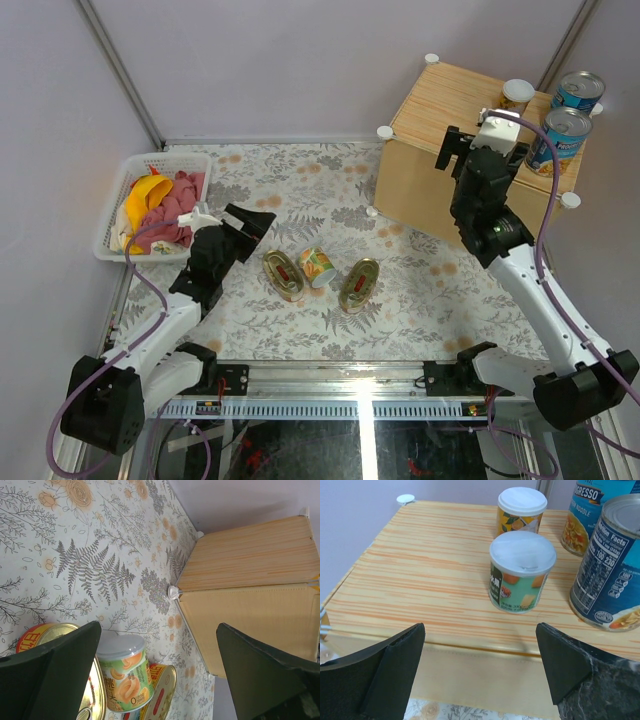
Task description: Place and organize the canned foods onto the counter
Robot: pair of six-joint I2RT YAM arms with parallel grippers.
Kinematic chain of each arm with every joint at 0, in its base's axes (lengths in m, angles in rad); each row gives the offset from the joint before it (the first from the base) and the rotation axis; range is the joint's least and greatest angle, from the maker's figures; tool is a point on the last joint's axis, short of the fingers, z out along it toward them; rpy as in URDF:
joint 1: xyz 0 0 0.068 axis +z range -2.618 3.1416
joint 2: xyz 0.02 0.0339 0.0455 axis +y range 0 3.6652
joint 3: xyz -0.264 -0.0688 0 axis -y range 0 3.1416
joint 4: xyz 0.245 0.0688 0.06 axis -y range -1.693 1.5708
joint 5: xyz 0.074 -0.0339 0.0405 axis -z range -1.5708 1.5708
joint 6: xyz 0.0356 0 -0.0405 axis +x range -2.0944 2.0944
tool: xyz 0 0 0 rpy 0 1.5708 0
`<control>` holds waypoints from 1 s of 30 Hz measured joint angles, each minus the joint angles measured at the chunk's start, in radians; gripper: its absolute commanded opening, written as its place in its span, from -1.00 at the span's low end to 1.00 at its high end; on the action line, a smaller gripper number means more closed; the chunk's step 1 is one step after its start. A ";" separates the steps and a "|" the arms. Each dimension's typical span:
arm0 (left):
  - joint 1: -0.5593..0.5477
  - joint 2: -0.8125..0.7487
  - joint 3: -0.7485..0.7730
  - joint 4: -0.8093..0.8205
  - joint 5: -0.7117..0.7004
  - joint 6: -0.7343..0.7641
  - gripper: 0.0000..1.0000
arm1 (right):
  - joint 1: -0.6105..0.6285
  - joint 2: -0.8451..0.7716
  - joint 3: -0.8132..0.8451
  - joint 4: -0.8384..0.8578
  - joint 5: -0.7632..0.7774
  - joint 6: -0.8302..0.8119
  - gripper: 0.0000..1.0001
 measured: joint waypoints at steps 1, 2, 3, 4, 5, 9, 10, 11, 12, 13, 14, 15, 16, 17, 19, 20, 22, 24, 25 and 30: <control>0.000 0.000 0.000 0.000 0.000 -0.002 1.00 | 0.006 -0.005 -0.001 -0.005 0.002 0.000 0.98; 0.000 0.000 -0.001 0.000 0.000 -0.004 1.00 | 0.013 -0.011 -0.005 -0.014 0.005 0.000 0.98; 0.000 0.000 -0.002 0.001 0.000 -0.006 1.00 | 0.017 -0.017 -0.008 -0.023 0.007 0.002 0.97; 0.000 0.000 -0.004 0.001 0.000 -0.007 1.00 | 0.021 -0.022 -0.010 -0.034 0.009 0.004 0.96; 0.000 0.000 -0.006 0.001 0.000 -0.010 1.00 | 0.024 -0.026 -0.012 -0.048 0.013 0.008 0.96; 0.000 0.006 -0.021 0.003 0.000 -0.018 1.00 | 0.051 -0.040 -0.016 -0.093 0.014 0.020 0.94; 0.000 0.008 -0.026 0.003 0.000 -0.020 1.00 | 0.060 -0.042 -0.016 -0.103 0.014 0.023 0.94; 0.000 0.009 -0.030 0.003 0.000 -0.022 1.00 | 0.072 -0.044 -0.016 -0.111 0.015 0.025 0.93; 0.000 0.010 -0.032 0.004 -0.001 -0.023 1.00 | 0.084 -0.045 -0.016 -0.121 0.016 0.026 0.93; 0.000 0.011 -0.034 0.005 -0.001 -0.024 1.00 | 0.097 -0.047 -0.016 -0.130 0.016 0.027 0.93; 0.000 0.013 -0.036 0.006 -0.001 -0.025 1.00 | 0.109 -0.048 -0.016 -0.140 0.016 0.028 0.92; 0.000 0.016 -0.036 0.006 -0.001 -0.026 1.00 | 0.124 -0.050 -0.016 -0.152 0.017 0.029 0.91; 0.000 0.018 -0.036 0.007 -0.001 -0.026 1.00 | 0.136 -0.052 -0.016 -0.162 0.018 0.031 0.90; 0.000 0.022 -0.036 0.008 -0.001 -0.026 1.00 | 0.154 -0.054 -0.016 -0.175 0.018 0.034 0.87; 0.000 0.031 -0.036 0.007 0.000 -0.026 1.00 | 0.192 -0.058 -0.016 -0.203 0.012 0.044 0.84; 0.000 0.038 -0.035 0.006 0.002 -0.024 1.00 | 0.210 -0.060 -0.016 -0.223 0.003 0.052 0.83; 0.000 0.059 -0.021 -0.005 0.012 -0.018 1.00 | 0.233 -0.061 -0.016 -0.256 -0.041 0.069 0.82; 0.000 0.081 0.000 -0.016 0.026 -0.011 1.00 | 0.243 -0.059 -0.016 -0.296 -0.125 0.089 0.83; 0.000 0.096 0.016 -0.022 0.037 -0.005 1.00 | 0.244 -0.056 -0.016 -0.309 -0.160 0.098 0.83; 0.000 0.129 0.069 -0.058 0.075 0.012 1.00 | 0.249 0.020 -0.002 -0.388 -0.421 0.140 0.84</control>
